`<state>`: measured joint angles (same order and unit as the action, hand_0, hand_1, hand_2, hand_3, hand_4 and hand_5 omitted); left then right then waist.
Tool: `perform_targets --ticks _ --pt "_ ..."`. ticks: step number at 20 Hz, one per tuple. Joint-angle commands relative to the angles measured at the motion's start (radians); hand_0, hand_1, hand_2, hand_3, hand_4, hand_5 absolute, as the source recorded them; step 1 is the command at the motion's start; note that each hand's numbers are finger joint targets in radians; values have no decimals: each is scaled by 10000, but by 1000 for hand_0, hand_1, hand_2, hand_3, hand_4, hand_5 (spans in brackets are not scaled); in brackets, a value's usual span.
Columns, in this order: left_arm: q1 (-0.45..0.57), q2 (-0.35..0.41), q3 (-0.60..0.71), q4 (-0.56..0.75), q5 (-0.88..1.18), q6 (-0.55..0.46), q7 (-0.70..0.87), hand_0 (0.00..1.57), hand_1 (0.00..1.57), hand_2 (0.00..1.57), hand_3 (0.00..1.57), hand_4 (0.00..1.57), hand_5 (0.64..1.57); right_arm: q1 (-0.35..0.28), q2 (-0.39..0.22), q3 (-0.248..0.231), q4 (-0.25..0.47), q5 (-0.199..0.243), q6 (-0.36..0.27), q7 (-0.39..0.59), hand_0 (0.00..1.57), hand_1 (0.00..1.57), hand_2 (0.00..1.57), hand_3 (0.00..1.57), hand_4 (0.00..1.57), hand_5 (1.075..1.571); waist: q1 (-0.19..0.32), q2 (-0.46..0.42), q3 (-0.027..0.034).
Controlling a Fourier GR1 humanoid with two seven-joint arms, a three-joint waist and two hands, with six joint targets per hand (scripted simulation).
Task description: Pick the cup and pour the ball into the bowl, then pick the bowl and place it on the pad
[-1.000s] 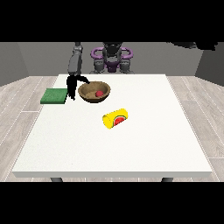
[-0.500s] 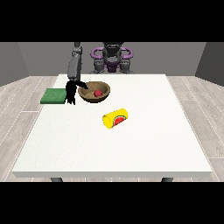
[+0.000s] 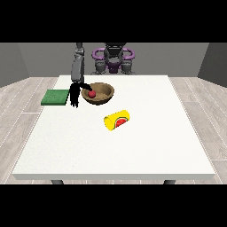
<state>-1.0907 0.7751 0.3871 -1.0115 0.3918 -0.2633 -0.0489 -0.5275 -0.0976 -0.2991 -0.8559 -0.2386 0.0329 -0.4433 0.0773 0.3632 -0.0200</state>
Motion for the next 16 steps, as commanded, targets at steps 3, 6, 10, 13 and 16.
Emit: perform_targets --ticks 3,6,10,13,16 --pt "-452 129 -53 225 96 -138 179 0 0 0 0 0 1535 -1089 835 467 512 411 -1453 1264 0 0 0 0 444 1570 566 243 201" --pt "-331 -12 -96 -31 402 -565 225 0 0 0 0 0 1538 -1047 669 275 832 430 -1859 1110 0 0 0 0 416 1570 1103 387 204" --pt "-112 64 94 160 271 -503 -318 0 0 0 0 0 1537 -354 797 524 698 789 -2417 1602 1571 1571 1571 861 868 1421 855 624 186" --pt "-230 405 151 529 331 -551 223 0 0 0 0 0 1546 123 338 1043 592 1696 -2857 1856 1571 1571 1571 1571 1178 1417 573 92 187" --pt "-132 652 310 942 388 -665 337 0 0 0 0 0 1547 124 -319 1411 437 2348 -3135 2802 1571 1571 1571 1571 1169 1457 375 -424 184"
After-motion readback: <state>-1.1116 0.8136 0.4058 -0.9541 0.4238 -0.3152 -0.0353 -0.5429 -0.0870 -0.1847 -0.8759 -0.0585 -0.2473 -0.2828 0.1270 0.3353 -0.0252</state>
